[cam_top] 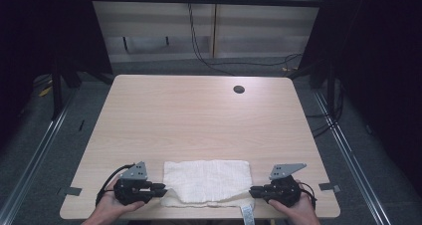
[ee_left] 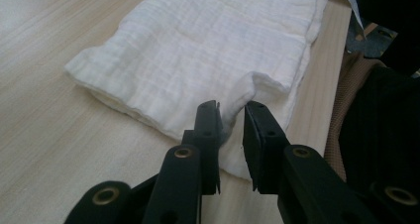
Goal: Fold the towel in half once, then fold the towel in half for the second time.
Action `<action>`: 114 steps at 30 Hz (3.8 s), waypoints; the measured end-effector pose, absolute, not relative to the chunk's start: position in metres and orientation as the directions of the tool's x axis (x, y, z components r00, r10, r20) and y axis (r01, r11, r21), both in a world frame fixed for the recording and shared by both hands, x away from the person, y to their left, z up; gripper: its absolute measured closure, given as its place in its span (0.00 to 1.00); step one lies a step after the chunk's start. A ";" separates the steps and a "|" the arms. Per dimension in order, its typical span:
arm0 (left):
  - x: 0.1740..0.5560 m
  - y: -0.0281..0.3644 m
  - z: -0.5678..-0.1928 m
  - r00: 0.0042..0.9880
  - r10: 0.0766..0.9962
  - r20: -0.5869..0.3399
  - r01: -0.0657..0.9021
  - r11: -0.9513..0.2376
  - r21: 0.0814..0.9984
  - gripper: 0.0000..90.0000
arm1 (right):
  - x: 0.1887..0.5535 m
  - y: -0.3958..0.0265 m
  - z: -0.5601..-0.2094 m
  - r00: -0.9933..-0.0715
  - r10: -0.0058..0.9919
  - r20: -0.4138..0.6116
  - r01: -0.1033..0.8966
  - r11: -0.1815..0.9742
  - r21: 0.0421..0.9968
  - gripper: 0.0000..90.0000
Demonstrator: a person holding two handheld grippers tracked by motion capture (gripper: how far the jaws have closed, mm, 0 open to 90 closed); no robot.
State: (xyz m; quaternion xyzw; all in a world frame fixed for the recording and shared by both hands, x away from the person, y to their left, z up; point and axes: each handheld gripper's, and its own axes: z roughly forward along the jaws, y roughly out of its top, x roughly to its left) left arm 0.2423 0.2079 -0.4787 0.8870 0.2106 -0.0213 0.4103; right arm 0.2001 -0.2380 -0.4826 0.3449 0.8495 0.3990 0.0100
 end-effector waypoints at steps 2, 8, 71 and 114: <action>0.239 0.209 -0.477 0.912 0.352 -0.211 0.388 -0.570 0.724 0.85 | 0.200 -0.238 -0.482 -0.761 0.595 0.257 0.578 0.444 0.684 0.89; 0.234 0.214 -0.474 0.913 0.353 -0.207 0.385 -0.573 0.724 0.81 | 0.195 -0.240 -0.483 -0.758 0.598 0.262 0.584 0.443 0.680 0.86; 0.311 0.141 -0.498 0.865 0.439 -0.244 0.478 -0.570 0.668 1.00 | 0.205 -0.206 -0.492 -0.818 0.563 0.117 0.491 0.577 0.652 0.95; 0.330 0.188 -0.479 0.807 0.539 -0.241 0.517 -0.448 0.730 0.46 | 0.211 -0.060 -0.470 -0.911 0.377 0.164 0.382 0.630 0.676 0.63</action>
